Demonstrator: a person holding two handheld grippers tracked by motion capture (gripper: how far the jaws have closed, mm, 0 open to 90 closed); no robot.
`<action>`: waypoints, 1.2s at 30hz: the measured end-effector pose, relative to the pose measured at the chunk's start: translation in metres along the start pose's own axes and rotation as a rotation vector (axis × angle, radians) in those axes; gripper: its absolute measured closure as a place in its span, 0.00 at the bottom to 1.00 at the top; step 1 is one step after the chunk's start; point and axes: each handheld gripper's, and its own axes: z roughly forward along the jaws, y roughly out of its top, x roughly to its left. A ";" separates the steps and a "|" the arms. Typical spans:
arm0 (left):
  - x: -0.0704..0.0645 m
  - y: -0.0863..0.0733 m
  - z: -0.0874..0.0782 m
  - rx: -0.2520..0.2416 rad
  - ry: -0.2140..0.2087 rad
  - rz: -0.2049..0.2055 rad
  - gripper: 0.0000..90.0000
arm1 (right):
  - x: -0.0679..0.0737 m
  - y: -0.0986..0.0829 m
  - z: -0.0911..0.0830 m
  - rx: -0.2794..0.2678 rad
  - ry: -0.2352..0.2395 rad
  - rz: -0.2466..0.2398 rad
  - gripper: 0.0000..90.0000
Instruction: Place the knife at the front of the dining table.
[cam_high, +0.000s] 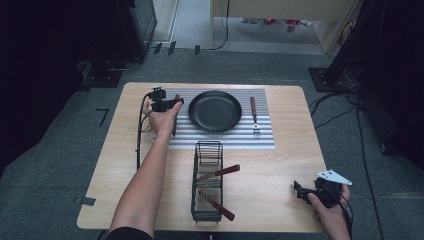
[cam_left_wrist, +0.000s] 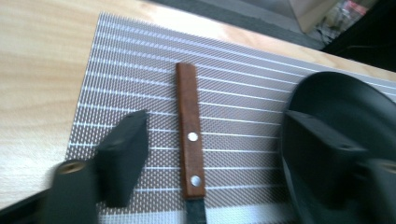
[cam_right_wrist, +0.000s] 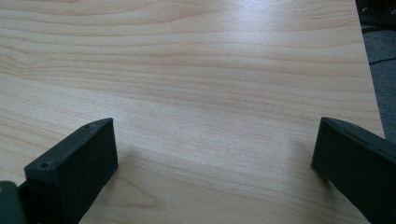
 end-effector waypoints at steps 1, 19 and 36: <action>-0.002 0.001 -0.003 -0.006 -0.005 0.003 0.22 | 0.000 0.000 0.000 0.000 0.000 0.000 0.00; -0.011 -0.025 -0.070 -0.091 -0.080 0.130 0.00 | 0.001 0.000 0.000 0.004 -0.010 -0.008 0.00; -0.012 -0.061 -0.122 -0.134 -0.075 0.212 0.00 | 0.002 0.000 0.001 0.006 -0.013 -0.012 0.00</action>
